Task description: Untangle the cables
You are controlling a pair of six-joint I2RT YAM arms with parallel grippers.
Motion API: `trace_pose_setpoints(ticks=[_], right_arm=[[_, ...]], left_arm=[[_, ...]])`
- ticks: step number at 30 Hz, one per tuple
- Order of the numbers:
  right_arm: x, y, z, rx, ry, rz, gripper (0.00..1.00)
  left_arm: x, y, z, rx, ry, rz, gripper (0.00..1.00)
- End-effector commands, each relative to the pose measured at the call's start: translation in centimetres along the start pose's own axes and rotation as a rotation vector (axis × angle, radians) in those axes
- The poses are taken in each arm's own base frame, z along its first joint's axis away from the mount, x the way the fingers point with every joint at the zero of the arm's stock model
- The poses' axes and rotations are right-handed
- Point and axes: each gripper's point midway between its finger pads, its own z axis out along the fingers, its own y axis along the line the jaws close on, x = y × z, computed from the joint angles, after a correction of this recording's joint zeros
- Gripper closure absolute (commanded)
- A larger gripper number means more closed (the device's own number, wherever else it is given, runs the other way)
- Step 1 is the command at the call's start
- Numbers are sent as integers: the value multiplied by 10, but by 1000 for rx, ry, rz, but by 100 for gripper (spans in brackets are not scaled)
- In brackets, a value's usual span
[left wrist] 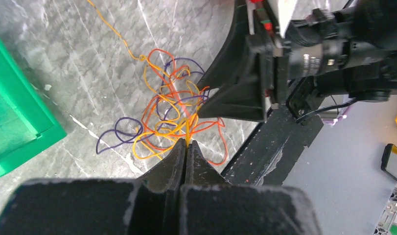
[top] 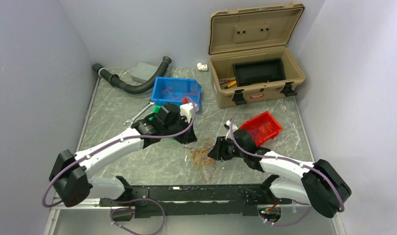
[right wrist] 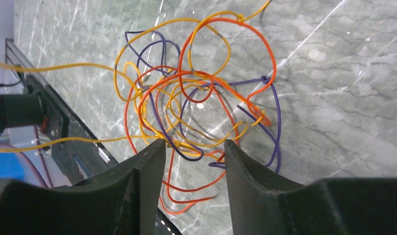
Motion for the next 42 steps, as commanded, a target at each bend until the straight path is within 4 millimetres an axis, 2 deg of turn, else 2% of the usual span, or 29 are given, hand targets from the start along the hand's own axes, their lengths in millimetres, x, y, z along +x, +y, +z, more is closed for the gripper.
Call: trace_pose_setpoints(ticks=[1,3,5,6,11,14,17,21,25,29,32,35,39,41,42], right_arm=[[-39,8,3,38,-119,25,57],[-42,-8,1,143,-134,67,74],[-48,-36,-8,317,-173,119,95],[-49,-50,-15,407,-191,141,100],[-58,-84,-48,627,-300,208,100],[-62,-94,-70,691,-389,243,100],[-69,-98,-92,731,-483,272,100],[-76,-108,-127,808,-620,332,100],[-84,-106,-147,816,-702,352,100],[-81,-102,-150,807,-661,306,100],[-81,-84,-132,690,-568,187,100],[-79,-69,-111,570,-501,90,100],[-75,-69,-100,551,-464,51,100],[-69,-71,-89,532,-426,23,95],[-64,-68,-82,503,-399,6,88]], left_arm=[[-30,-15,-31,0,-104,56,100],[-40,-17,-46,-21,-137,67,100],[-54,-17,-64,-66,-190,77,100],[-60,-14,-74,-101,-215,79,100],[-91,10,-133,-336,-361,77,100],[-107,27,-178,-489,-475,60,100],[-121,32,-218,-571,-588,72,100],[-129,34,-250,-630,-687,66,100],[-127,35,-265,-646,-736,52,100],[-119,46,-275,-706,-758,10,100],[-112,55,-278,-755,-762,-23,100],[-108,58,-271,-757,-738,-31,100],[-103,57,-266,-739,-716,-29,100],[-101,54,-262,-707,-717,7,100],[-101,50,-258,-671,-718,39,100]])
